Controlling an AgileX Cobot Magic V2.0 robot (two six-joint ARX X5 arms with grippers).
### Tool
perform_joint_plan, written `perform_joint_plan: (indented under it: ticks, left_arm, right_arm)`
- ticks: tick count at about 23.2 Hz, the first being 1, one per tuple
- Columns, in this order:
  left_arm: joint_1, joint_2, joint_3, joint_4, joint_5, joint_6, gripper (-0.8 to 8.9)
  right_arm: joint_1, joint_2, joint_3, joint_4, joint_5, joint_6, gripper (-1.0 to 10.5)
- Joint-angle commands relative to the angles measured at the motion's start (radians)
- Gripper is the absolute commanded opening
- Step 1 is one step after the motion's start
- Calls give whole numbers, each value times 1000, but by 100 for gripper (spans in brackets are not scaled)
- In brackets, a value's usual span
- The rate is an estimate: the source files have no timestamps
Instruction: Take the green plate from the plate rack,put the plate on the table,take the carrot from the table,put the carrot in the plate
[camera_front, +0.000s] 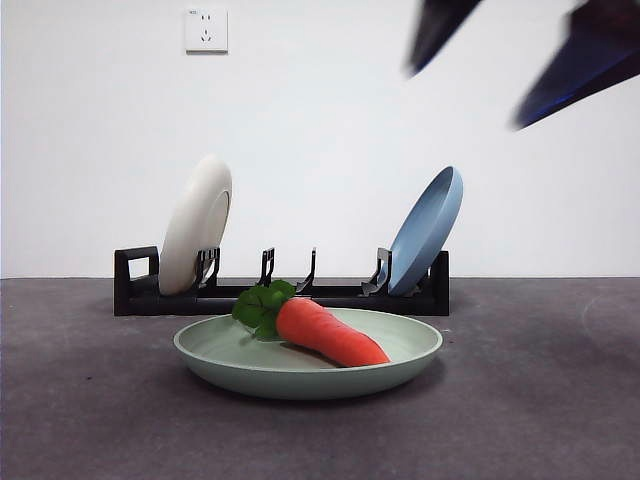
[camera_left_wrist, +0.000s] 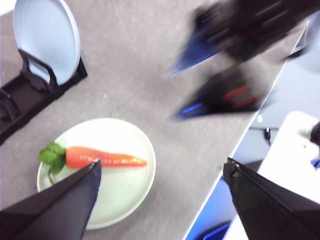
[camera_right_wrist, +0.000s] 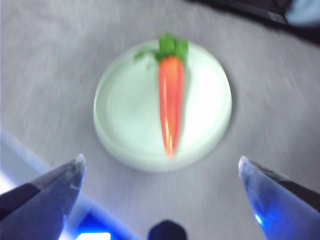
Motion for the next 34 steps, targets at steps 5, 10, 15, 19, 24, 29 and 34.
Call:
perform_joint_plan:
  ticks: [5,10,15,19,24,29,34]
  left_arm:
    - [-1,0,2,-68,3,0,408]
    - [-1,0,2,-111,6,0,157]
    - [-1,0,2,-132,5,-3,-6]
    - [-1,0,2,-134,0,-3,-4]
    - [-1,0,2,-133,-1,-2,-4]
    - [-1,0,2,-133,0,-2,-4]
    - [-1,0,2,-133,-1,-2,-4]
  right_arm:
    - [3,-234,-4,-281,-159,2,531]
    - [3,-286,-4,-319,-158,3,97]
    - [3,-286,-4,-319,-157,2,-8]
    - [3,-283,-4,-316,-152,2,1]
    - [3,-285,-4,-316,-151,2,1]
    - [3,-285,-4,-316,-151,2,1]
    - [3,-285,-4,-316,-151,2,1]
